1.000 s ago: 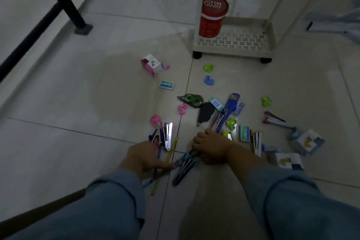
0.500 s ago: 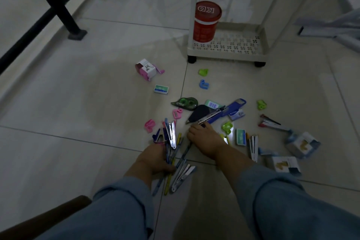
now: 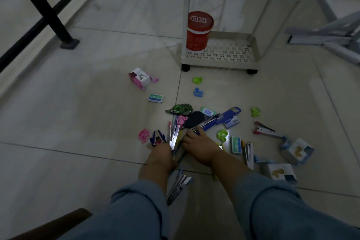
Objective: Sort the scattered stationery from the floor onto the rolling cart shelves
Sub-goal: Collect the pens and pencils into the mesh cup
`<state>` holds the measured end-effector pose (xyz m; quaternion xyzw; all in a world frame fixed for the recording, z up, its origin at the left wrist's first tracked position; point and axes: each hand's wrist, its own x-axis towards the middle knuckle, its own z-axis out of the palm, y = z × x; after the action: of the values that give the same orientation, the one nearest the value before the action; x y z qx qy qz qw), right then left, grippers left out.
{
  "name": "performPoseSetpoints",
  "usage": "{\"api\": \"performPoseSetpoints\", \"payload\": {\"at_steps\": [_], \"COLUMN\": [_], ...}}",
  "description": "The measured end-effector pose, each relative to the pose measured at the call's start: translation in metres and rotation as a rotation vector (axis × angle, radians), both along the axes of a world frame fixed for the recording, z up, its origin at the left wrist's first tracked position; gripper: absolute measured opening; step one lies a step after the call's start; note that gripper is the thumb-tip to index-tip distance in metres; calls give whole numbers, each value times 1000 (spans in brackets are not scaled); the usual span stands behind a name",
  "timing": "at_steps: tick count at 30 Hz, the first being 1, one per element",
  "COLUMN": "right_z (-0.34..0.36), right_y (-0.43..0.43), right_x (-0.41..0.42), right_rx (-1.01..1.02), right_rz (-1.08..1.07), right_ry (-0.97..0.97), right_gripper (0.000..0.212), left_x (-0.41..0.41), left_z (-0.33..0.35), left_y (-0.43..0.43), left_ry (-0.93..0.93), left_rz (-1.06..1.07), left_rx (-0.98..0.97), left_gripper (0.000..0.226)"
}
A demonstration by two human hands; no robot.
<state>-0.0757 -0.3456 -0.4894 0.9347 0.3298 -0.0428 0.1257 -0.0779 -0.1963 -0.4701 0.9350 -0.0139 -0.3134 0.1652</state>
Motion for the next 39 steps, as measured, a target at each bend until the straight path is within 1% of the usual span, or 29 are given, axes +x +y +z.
{"api": "performPoseSetpoints", "payload": {"at_steps": [3,5,6,7,8,10,12,15,17,18,19,21,23,25,27,28,29,31,33,36,39], "right_z": [-4,-7,-8,-9,-10,-11,-10,-9,-11,-12,-9,-3,2,6,10,11,11,11,13,20,35], "right_y": [-1,-4,-5,-5,-4,-1,1,1,-3,-6,-8,-12,-17,-23,-27,-29,-29,-30,-27,-23,-17], "right_x": [3,2,2,3,4,7,8,7,6,5,4,3,4,6,10,13,16,23,31,42,56], "right_rx": [21,60,82,95,115,168,188,194,259,316,359,409,481,618,761,824,892,1079,1248,1456,1732], "right_rz": [13,35,36,20,-3,-53,-92,-116,-97,-88,-114,-183,-260,-384,-556,-641,-715,-847,-998,-1177,-1341], "right_ry": [-18,-51,-87,-123,-155,-161,-162,-124,-143,-146,-113,-62,-12,33,55,65,65,72,153,282,466], "right_gripper": [25,18,13,13,18,35,40,35,26,20,22,34,39,41,39,39,37,27,18,23,31], "left_x": [-1,-2,-3,-4,-4,-3,0,3,7,9,12,19,32,49,64,70,76,85,92,101,108], "left_z": [2,4,5,4,3,2,0,-3,-5,-6,-5,4,15,28,44,51,57,69,80,95,95], "left_y": [2,4,5,5,4,2,-2,-8,-10,-11,-13,-15,-12,-7,-1,1,4,6,10,20,23], "left_ry": [-20,-27,-18,-6,8,35,43,49,66,86,112,203,323,497,696,752,782,806,811,799,762], "left_rz": [53,41,11,-12,-23,-15,23,64,54,49,47,8,-40,19,144,176,182,158,131,152,178], "left_rx": [-93,-142,-134,-106,-67,-9,14,44,79,88,90,88,69,-19,-109,-144,-160,-174,-192,-281,-410], "left_gripper": [37,40,42,44,45,41,38,32,29,29,30,34,38,32,13,10,17,26,26,22,17]}}
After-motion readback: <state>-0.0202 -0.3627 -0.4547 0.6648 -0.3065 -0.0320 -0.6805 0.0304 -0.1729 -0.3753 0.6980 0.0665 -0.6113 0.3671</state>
